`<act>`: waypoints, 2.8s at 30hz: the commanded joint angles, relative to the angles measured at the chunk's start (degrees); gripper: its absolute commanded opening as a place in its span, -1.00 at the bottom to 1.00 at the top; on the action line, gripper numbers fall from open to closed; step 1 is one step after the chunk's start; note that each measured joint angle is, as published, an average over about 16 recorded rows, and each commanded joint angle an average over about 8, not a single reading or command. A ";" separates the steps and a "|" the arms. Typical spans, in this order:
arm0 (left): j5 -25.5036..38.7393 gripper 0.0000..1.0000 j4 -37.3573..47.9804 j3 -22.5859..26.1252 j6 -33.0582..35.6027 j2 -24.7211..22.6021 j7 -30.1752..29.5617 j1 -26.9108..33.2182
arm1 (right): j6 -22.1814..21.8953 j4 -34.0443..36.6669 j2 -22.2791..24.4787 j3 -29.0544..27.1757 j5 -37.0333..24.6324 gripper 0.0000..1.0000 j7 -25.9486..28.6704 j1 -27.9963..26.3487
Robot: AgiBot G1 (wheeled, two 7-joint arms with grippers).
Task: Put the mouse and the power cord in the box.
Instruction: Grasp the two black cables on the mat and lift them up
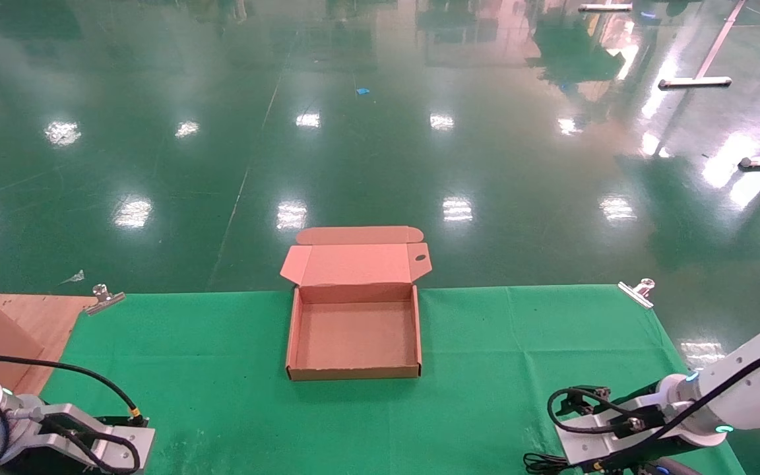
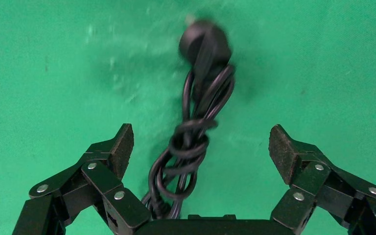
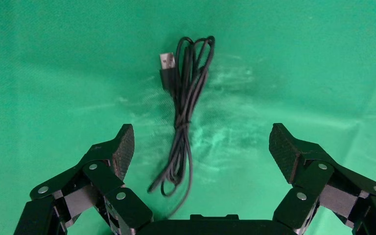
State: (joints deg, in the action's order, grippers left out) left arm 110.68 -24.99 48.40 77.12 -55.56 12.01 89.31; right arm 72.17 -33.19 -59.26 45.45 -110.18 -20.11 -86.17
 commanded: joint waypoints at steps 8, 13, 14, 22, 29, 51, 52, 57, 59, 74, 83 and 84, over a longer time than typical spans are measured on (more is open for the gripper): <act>1.12 1.00 11.48 0.35 -4.55 -3.44 5.51 2.00 | -3.92 13.63 -4.49 -0.28 0.53 1.00 -8.50 -2.20; 0.40 1.00 15.60 -0.12 -5.47 -4.03 7.85 2.36 | -5.56 18.84 -5.94 -0.88 1.48 1.00 -12.34 -3.15; 0.24 1.00 16.26 -0.22 -5.58 -4.10 8.26 2.43 | -5.75 19.69 -6.23 -0.97 1.63 1.00 -12.98 -3.35; -0.76 1.00 20.00 -0.91 -6.65 -4.33 10.96 2.93 | -6.40 25.00 -8.23 -1.22 2.16 1.00 -16.89 -4.34; -1.55 -0.38 21.90 -1.46 -7.60 -4.29 12.66 2.91 | -7.32 27.79 -8.97 -1.34 2.30 -0.55 -19.04 -5.01; -1.99 -1.00 24.01 -1.77 -7.43 -4.89 15.45 3.67 | -8.72 31.69 -10.56 -1.06 1.86 -1.00 -22.38 -6.04; -2.02 -1.00 24.06 -1.79 -7.40 -4.91 15.54 3.66 | -8.66 31.80 -10.55 -1.07 1.87 -1.00 -22.45 -6.09; -2.22 -1.00 24.35 -1.92 -7.26 -4.94 15.98 3.45 | -8.28 32.26 -10.46 -1.12 1.94 -1.00 -22.72 -6.30; -2.29 -1.00 24.44 -1.97 -7.20 -4.91 16.17 3.34 | -8.08 32.42 -10.40 -1.16 2.00 -1.00 -22.78 -6.36; -3.26 -1.00 24.70 -2.65 -6.12 -3.83 17.47 3.65 | -6.44 33.17 -9.86 -1.71 2.80 -1.00 -22.68 -6.86; -3.37 -1.00 23.93 -2.73 -2.96 -2.94 18.49 6.91 | -3.50 32.53 -8.45 -2.94 4.55 -1.00 -22.98 -10.04; -3.31 -1.00 23.70 -2.68 -2.47 -2.96 18.63 7.60 | -2.97 32.32 -8.26 -3.13 4.84 -1.00 -23.12 -10.73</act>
State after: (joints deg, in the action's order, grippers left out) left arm 107.45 -1.57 45.77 74.69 -58.84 30.53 97.56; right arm 69.41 -0.99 -67.65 42.29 -105.32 -43.15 -97.42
